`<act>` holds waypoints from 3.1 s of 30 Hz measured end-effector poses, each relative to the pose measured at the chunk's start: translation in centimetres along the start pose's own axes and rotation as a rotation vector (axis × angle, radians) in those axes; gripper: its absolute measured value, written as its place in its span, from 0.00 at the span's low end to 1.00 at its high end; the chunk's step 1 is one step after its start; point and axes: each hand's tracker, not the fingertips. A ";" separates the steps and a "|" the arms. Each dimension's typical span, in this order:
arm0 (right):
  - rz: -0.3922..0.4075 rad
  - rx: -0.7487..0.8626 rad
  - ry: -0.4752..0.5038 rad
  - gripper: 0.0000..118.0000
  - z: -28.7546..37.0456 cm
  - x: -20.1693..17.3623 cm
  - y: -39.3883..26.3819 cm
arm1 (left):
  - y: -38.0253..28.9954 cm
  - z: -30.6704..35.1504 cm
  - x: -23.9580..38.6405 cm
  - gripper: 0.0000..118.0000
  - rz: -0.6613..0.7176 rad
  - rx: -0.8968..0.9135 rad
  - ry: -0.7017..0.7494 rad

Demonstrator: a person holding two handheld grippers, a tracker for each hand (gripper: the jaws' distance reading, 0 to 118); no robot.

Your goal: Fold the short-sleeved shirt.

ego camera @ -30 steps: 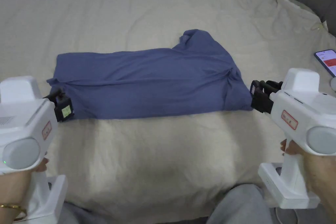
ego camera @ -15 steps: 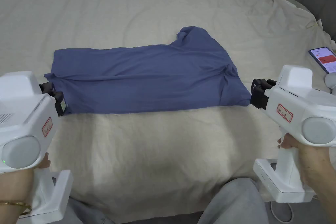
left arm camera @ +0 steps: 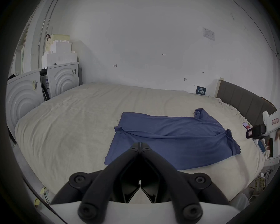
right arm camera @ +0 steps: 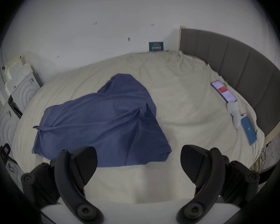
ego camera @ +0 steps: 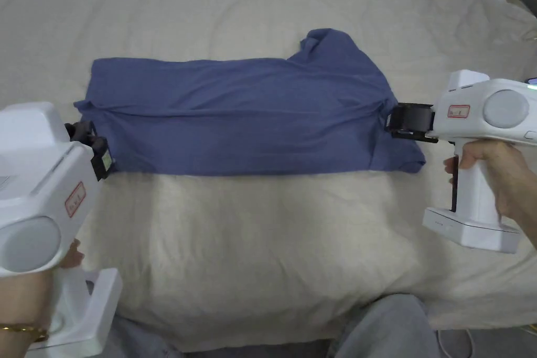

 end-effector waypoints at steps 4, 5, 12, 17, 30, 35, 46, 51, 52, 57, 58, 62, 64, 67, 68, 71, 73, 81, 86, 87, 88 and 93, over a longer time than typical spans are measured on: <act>-0.038 -0.165 -0.068 0.90 -4.2 0.9 0.3 | -0.4 -1.3 0.1 0.00 -0.006 -0.031 0.007; -0.055 -0.185 -0.092 0.89 -4.9 1.0 0.1 | -0.5 -1.7 0.2 0.00 -0.011 -0.041 0.013; -0.143 -0.217 -0.126 0.61 -8.3 2.0 -0.9 | -1.0 -4.0 0.0 0.00 0.003 -0.090 0.028; -0.186 -0.245 -0.094 0.22 -9.6 2.1 -1.6 | -1.3 -5.5 -0.1 0.00 0.001 -0.126 0.051; -0.119 -0.196 -0.053 0.07 -7.7 1.1 -0.6 | 2.7 -13.1 -4.4 1.00 0.139 -0.480 0.056; -0.109 -0.199 -0.062 0.07 -7.9 1.0 -0.6 | 3.0 -17.6 -5.7 1.00 0.079 -0.602 0.143; -0.114 -0.209 -0.069 0.07 -8.3 1.3 -0.9 | 0.6 -21.4 -6.5 0.44 0.082 -0.759 0.180; -0.103 -0.215 -0.071 0.07 -8.1 1.2 -0.8 | 1.3 -20.7 -5.6 0.01 0.094 -0.756 0.109; -0.102 -0.215 -0.072 0.07 -7.9 1.2 -0.6 | 1.5 -20.6 -5.5 0.01 0.082 -0.760 0.115; -0.111 -0.203 -0.053 0.07 -5.7 1.6 0.6 | 3.8 -18.8 -6.8 0.01 0.177 -0.723 0.085; -0.110 -0.194 -0.043 0.07 -4.9 1.7 0.9 | 4.5 -18.2 -7.3 0.01 0.214 -0.707 0.073; -0.101 -0.156 0.019 0.07 -1.3 2.2 1.6 | 6.8 -15.1 -8.1 0.01 0.215 -0.659 0.030; -0.099 -0.142 0.049 0.07 0.8 2.8 1.3 | 7.5 -13.1 -8.6 0.01 0.172 -0.632 0.019; -0.081 -0.130 0.079 0.07 3.6 3.6 0.0 | 7.6 -9.9 -9.9 0.01 0.173 -0.609 0.000; -0.077 -0.131 0.091 0.07 4.3 4.0 -0.6 | 7.3 -8.9 -10.4 0.01 0.177 -0.609 -0.005; -0.088 -0.139 0.136 0.07 6.2 4.7 -3.6 | 5.1 -5.9 -11.6 0.01 0.183 -0.605 -0.009; -0.105 -0.147 0.149 0.07 6.4 5.4 -6.1 | 2.4 -4.4 -12.2 0.01 0.182 -0.626 -0.001; -0.191 -0.248 0.111 0.07 3.0 6.5 -14.4 | -6.1 -3.7 -12.4 0.01 0.217 -0.717 0.094; -0.256 -0.223 0.093 0.16 3.0 5.9 -15.4 | -7.1 -3.5 -11.1 0.37 0.201 -0.683 0.163; -0.244 -0.220 0.082 0.29 3.2 5.8 -15.3 | -7.0 -3.5 -11.0 0.57 0.186 -0.689 0.169; -0.207 -0.214 0.056 0.47 4.5 4.8 -15.1 | -6.8 -3.3 -11.0 0.73 0.141 -0.692 0.200; -0.053 -0.091 -0.052 0.92 9.1 4.9 -12.2 | -2.7 -0.8 -12.4 1.00 0.132 -0.536 0.147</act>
